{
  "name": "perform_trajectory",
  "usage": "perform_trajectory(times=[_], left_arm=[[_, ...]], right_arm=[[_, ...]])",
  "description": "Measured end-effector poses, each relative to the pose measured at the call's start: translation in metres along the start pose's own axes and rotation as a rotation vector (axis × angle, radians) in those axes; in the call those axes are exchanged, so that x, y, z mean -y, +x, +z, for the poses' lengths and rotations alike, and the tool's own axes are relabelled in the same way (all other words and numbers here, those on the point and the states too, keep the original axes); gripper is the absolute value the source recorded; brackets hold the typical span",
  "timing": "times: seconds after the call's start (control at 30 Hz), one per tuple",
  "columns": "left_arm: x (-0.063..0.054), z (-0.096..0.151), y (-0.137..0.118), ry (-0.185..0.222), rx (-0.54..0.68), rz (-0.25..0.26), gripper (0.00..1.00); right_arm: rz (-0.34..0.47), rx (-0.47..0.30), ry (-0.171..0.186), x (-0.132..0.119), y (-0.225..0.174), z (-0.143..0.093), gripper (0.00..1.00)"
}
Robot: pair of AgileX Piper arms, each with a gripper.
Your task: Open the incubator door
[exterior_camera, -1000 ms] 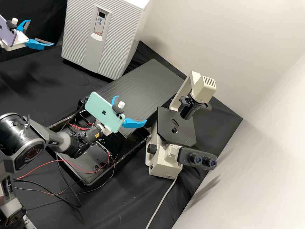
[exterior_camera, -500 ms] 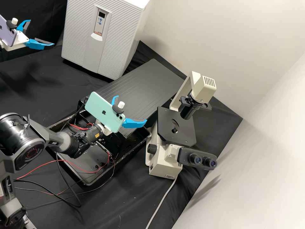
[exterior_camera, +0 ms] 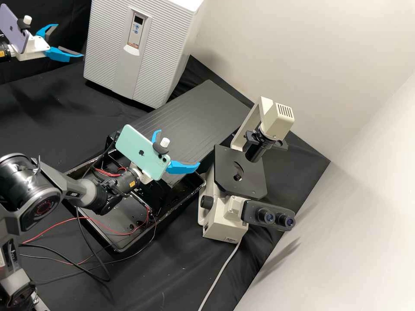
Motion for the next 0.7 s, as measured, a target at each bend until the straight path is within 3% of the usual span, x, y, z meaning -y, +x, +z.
perform_trajectory(times=[0.17, 0.3, 0.7], left_arm=[[0.003, -0.006, 0.017, 0.016, 0.040, -0.014, 1.00], [0.005, -0.010, 0.028, -0.005, 0.042, -0.016, 1.00], [-0.005, -0.016, 0.054, -0.007, 0.072, 0.003, 1.00]], right_arm=[[0.000, 0.000, 0.000, 0.000, 0.000, 0.000, 1.00], [0.000, 0.000, 0.000, 0.000, 0.000, 0.000, 1.00], [0.000, 0.000, 0.000, 0.000, 0.000, 0.000, 1.00]])
